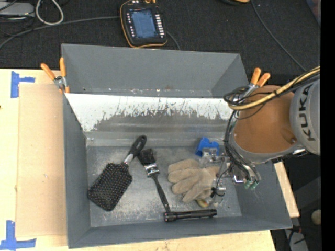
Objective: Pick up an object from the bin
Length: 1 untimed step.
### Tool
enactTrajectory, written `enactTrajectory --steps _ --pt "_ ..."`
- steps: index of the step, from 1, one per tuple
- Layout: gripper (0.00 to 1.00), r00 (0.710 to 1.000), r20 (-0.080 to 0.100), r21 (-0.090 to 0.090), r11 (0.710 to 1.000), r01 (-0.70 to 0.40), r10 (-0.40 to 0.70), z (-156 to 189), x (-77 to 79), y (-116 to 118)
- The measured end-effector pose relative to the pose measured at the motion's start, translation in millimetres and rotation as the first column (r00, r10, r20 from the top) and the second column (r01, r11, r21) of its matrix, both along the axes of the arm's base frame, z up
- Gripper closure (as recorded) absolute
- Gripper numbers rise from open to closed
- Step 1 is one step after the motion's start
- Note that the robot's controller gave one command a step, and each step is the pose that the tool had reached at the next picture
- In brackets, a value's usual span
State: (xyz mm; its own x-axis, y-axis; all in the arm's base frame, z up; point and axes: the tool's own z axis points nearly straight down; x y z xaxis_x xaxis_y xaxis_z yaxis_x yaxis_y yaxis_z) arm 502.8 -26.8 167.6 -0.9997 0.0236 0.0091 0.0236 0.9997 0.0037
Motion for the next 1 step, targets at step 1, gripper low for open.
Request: enactTrajectory --steps 1 --pt "0.00 1.000 0.008 -0.003 1.000 0.024 -0.024 -4.5 2.0 -6.1"
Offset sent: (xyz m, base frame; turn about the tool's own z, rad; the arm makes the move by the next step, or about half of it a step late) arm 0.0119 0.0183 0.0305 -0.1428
